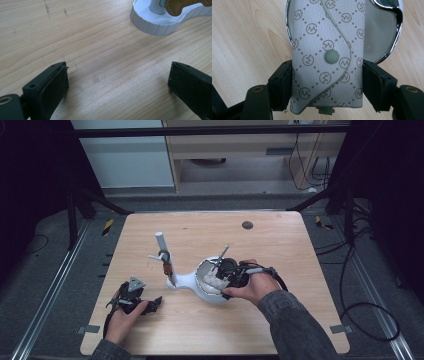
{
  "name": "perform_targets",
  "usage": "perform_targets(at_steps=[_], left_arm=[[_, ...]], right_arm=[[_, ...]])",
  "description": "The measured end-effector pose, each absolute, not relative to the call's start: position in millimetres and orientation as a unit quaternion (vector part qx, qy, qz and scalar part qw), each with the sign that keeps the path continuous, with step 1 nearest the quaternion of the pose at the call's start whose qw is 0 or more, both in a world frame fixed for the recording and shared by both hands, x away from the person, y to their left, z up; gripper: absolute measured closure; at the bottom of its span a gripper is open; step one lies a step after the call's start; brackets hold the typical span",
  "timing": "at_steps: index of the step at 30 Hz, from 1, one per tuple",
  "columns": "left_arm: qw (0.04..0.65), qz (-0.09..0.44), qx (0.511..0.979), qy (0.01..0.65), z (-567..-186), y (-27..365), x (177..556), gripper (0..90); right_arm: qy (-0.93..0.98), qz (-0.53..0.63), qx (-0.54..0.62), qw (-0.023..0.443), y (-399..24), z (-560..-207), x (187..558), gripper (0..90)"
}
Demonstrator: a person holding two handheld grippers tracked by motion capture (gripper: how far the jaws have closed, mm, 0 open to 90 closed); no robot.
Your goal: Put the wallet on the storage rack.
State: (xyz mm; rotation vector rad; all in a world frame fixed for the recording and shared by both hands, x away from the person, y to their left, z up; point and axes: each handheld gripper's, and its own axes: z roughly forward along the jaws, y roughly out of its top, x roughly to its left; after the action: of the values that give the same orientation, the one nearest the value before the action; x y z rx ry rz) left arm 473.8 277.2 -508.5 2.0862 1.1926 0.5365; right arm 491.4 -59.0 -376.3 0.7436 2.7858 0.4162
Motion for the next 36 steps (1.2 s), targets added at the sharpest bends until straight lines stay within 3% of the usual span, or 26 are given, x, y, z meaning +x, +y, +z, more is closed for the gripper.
perform_targets(at_steps=[36], left_arm=[[0.333,0.204,0.801,0.454,-508.4,276.9,474.0,2.3]], right_arm=[[0.952,0.125,0.258,0.109,-47.0,-377.6,504.9,31.0]])
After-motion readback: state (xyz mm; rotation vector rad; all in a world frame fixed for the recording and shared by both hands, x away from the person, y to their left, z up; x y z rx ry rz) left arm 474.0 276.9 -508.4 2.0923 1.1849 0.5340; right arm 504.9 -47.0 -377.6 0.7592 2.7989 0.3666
